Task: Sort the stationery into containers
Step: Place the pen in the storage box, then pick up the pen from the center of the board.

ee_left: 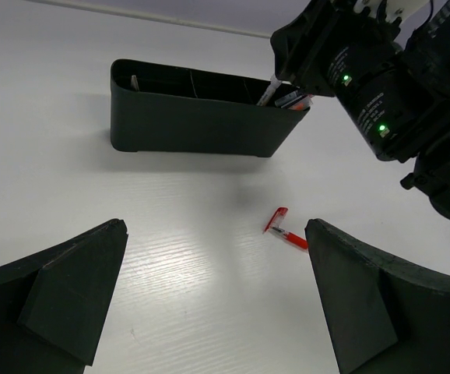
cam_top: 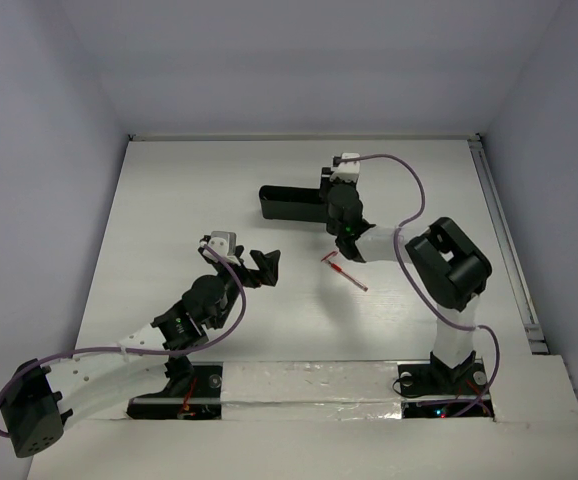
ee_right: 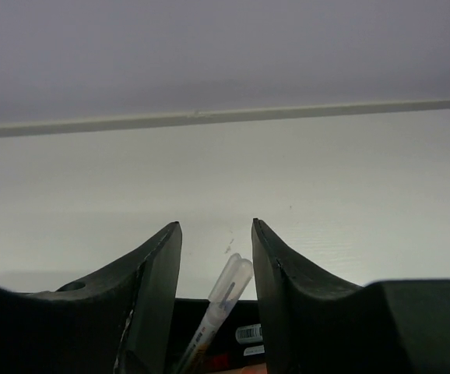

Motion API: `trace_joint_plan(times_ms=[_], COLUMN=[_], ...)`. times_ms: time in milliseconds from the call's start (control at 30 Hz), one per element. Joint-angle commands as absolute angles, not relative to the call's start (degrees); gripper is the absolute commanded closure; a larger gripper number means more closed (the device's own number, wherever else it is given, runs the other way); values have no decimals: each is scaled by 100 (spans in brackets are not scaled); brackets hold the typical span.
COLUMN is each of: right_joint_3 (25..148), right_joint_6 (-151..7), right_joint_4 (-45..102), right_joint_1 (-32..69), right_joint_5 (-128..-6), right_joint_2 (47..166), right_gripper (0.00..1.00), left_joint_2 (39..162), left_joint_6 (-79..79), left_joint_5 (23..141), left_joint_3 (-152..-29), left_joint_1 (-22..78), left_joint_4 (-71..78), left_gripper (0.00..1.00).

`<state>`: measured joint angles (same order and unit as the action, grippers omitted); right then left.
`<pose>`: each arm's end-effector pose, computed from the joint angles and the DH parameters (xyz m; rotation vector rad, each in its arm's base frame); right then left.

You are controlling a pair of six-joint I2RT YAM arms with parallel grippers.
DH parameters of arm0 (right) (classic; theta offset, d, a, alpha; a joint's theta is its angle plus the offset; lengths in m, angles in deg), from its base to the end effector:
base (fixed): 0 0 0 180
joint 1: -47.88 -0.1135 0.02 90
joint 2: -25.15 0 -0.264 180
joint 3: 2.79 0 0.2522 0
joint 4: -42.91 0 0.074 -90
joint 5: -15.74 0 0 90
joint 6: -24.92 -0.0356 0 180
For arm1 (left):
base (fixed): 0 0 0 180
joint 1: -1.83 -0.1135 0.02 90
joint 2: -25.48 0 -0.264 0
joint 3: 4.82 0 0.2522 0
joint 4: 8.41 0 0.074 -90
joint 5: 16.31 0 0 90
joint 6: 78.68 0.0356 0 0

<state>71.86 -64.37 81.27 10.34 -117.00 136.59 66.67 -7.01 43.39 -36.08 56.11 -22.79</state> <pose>0.3466 0.2359 0.2109 0.0753 1.5492 -0.0670 0.1163 -0.1309 0.2520 0.0446 1.5351 -0.6216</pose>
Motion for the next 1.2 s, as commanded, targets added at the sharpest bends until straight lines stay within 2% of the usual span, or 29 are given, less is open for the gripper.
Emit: trace_joint_plan(times_ms=[0,233,367,467,500,633,700,733,767,800,833,867,933,1167], right_joint_3=[7127,6776,6416,5968,5784,5597,5553,5579,5615,5632,5632,5624,5685,6133], right_joint_6=[-6754,-7307,-8070,-8335,-8388,-8424,-8284,-8249,-8231,-8231,-8257,-8283,-8362,-8328], right_joint_4=[8154,7311,6013,5161,4643,3307,2847,2332,2118,1933,1774,1564,1387,807], right_joint_1=[1000,1000,1000,1000,1000,1000,1000,1000,1000,1000,1000,1000,1000,1000], right_joint_5=[-11636,-11390,-11039,-10468,-10049,-8828,-8228,-7703,-7533,-7461,-7504,-7557,-7671,-7619], right_joint_2=[13125,12307,11640,11007,10701,10155,10057,10048,10091,10144,10196,10310,10460,11224], right_gripper=[52,51,53,62,70,76,70,59,53,48,36,32,26,27], left_joint_2=[6627,6583,6539,6565,6609,6845,6960,7074,7118,7180,7285,7338,7435,7286], left_joint_6=[-688,-705,-740,-793,-802,-942,-1082,-1127,-1162,-1188,-1258,-1294,-1443,-1610], left_joint_5=[4293,4328,4381,4451,4512,4583,4645,4732,4776,4820,4890,4934,4996,5057], left_joint_3=[-3800,-3800,-3792,-3800,-3818,-3897,-3958,-4002,-4037,-4055,-4125,-4169,-4345,-4495], left_joint_1=[5632,5632,5632,5632,5632,5632,5632,5632,5632,5632,5632,5632,5632,5632], left_joint_4=[-2603,-2594,-2594,-2612,-2612,-2603,-2577,-2568,-2568,-2559,-2542,-2515,-2305,-1777], left_gripper=[1,1,1,1,1,1,1,1,1,1,1,1,1,1])
